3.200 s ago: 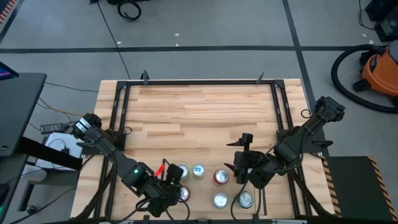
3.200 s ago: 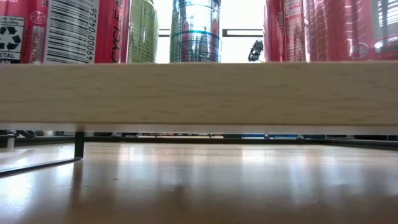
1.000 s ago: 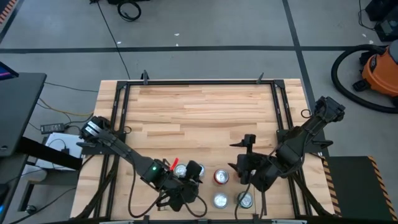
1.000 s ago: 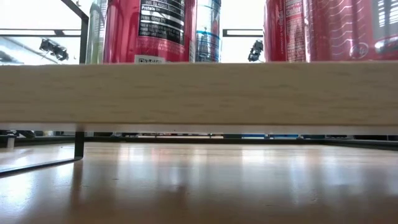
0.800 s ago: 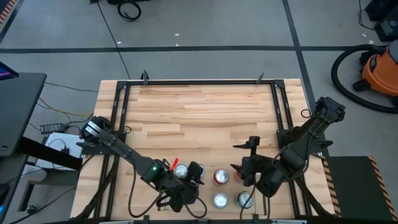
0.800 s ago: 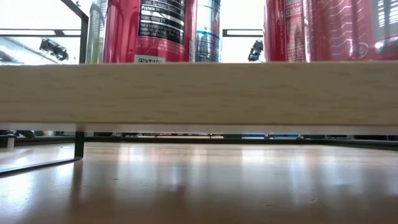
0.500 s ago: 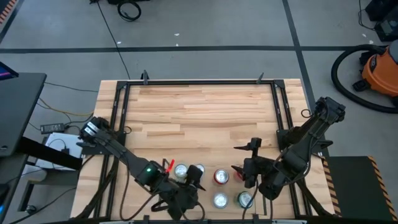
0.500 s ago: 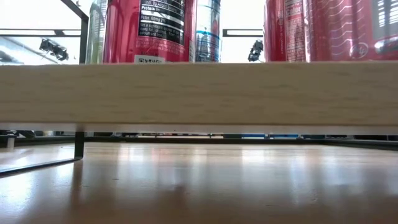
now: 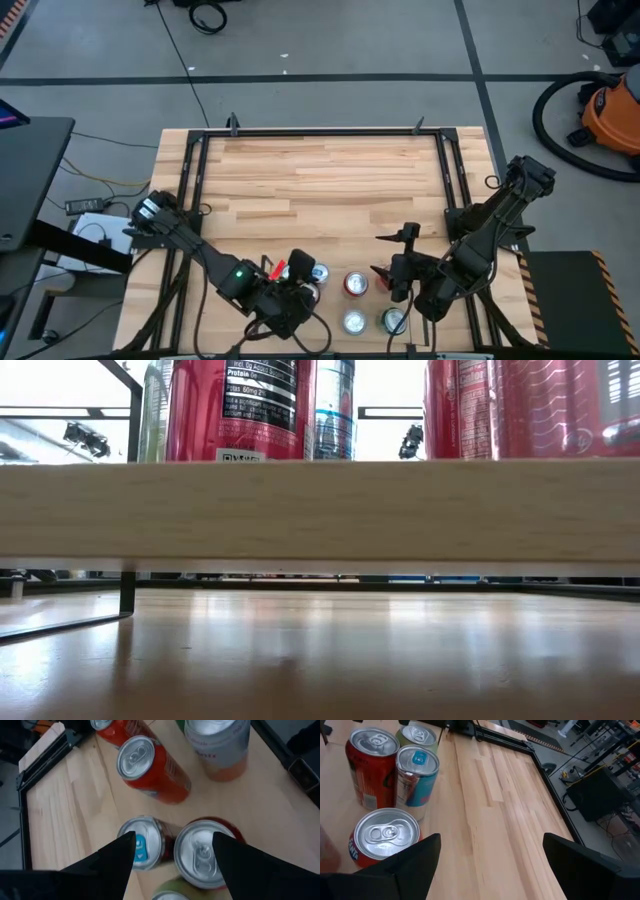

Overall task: Place canned beverage on shelf
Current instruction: Adjust the red black soda can on the shelf

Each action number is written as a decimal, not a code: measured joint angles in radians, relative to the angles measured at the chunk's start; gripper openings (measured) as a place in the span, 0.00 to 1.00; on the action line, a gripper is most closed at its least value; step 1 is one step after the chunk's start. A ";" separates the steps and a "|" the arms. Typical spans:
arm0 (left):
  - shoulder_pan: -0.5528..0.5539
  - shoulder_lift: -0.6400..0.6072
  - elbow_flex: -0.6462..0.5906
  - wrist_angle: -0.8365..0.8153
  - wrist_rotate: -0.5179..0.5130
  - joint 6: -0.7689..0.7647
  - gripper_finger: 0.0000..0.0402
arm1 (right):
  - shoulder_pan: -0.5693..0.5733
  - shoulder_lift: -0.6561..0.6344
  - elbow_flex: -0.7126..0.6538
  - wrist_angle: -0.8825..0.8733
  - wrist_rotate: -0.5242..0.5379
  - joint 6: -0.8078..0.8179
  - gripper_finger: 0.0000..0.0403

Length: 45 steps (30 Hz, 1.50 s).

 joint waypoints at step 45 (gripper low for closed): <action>0.039 0.038 0.091 -0.121 0.272 -0.416 0.68 | -0.003 0.000 0.000 -0.055 0.030 -0.090 0.90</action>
